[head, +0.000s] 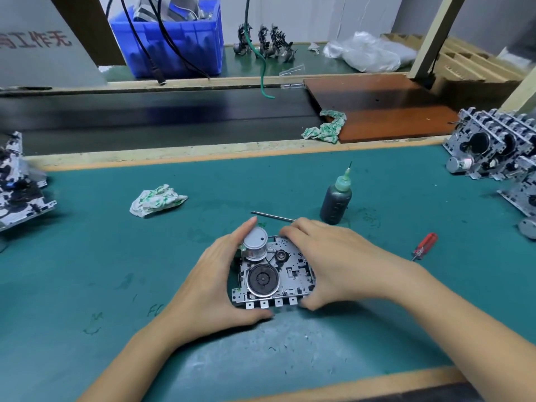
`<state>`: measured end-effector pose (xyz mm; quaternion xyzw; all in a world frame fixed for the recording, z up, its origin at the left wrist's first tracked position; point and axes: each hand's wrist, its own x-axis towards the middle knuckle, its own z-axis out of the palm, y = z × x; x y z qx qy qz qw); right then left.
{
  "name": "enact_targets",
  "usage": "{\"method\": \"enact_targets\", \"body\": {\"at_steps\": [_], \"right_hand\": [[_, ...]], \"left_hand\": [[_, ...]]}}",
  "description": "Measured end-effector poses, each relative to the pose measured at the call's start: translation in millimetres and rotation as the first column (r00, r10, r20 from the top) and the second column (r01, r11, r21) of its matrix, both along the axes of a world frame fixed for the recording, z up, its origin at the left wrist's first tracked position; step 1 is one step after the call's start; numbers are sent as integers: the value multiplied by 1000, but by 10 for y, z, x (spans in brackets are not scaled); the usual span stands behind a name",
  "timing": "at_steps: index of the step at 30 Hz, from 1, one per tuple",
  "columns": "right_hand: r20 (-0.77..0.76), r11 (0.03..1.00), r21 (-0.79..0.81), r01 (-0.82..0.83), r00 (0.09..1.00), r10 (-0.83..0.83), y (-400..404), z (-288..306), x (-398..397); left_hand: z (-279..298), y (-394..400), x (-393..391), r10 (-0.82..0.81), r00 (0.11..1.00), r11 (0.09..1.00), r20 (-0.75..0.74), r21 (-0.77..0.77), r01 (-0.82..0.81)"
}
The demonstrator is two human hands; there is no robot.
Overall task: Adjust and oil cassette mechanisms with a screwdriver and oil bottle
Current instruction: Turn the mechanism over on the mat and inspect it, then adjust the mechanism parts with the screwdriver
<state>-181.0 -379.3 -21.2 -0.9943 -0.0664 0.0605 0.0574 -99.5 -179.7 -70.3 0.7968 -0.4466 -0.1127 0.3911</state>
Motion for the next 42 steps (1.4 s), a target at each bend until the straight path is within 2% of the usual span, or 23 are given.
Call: {"method": "enact_targets", "body": {"at_steps": [2,4,6,7,8,10,12,13,14,15,16,18,20,22,23,26,29,32,34,37,39,40,42], "right_hand": [[5,999,50,15,1000,-15,-38,33,29],[-23,985,162,56,998,-53,-110,101,57],[-115,914,390,116,990,-77,-160,158,85],[-185,816,558,154,981,-58,-156,163,90],[-254,662,727,183,967,12,-134,153,95],[-315,303,921,245,925,211,-34,102,90],[-311,-18,939,344,869,385,94,2,95],[-289,-122,919,375,851,439,142,-61,107],[-289,-171,904,392,855,430,181,-126,126],[-324,-166,898,408,867,377,209,-169,147],[-367,-131,898,420,878,306,228,-192,162],[-388,-57,914,401,908,161,218,-233,184],[-328,-24,945,327,944,-30,161,-249,220],[-187,102,972,212,958,-217,95,-232,234],[-134,165,969,182,955,-266,72,-238,245],[-101,279,943,181,955,-278,100,-280,249],[-10,396,901,176,922,-386,174,-326,256],[306,732,658,175,827,-472,195,-338,320],[376,875,417,247,829,-414,207,-361,405],[292,927,134,350,880,-375,197,-401,567],[253,931,19,365,899,-358,167,-417,617],[232,933,37,358,905,-357,139,-408,608],[151,909,251,334,914,-377,77,-370,510]], "left_hand": [[9,-16,5,31,995,996,-91,-80,-38],[43,-37,49,28,961,979,-274,-187,-82],[124,-72,139,-114,814,950,-570,-303,-80],[159,-95,180,-266,682,921,-681,-389,-29],[193,-118,207,-383,550,890,-742,-455,6],[244,-195,200,-417,334,890,-845,-454,-36],[174,-253,225,-403,148,894,-903,-423,-147],[155,-274,206,-455,83,871,-887,-463,-167],[142,-278,178,-521,21,838,-853,-516,-175],[143,-277,161,-567,-54,813,-822,-549,-192],[146,-275,165,-576,-73,810,-814,-555,-190],[156,-275,193,-608,-48,788,-793,-594,-163],[148,-268,232,-645,-28,753,-764,-630,-190],[119,-254,303,-672,-42,725,-739,-646,-239],[110,-238,328,-660,-28,729,-751,-631,-263],[113,-213,409,-585,107,759,-804,-589,-277],[88,-172,481,-555,170,768,-814,-580,-271],[89,-115,570,-560,184,745,-808,-588,-315],[85,-88,614,-528,222,748,-819,-573,-334],[83,-76,624,-518,208,751,-829,-558,-353],[86,-82,613,-529,169,748,-831,-551,-369],[93,-89,599,-534,153,748,-831,-549,-373],[100,-115,562,-535,114,749,-837,-533,-394]]}}
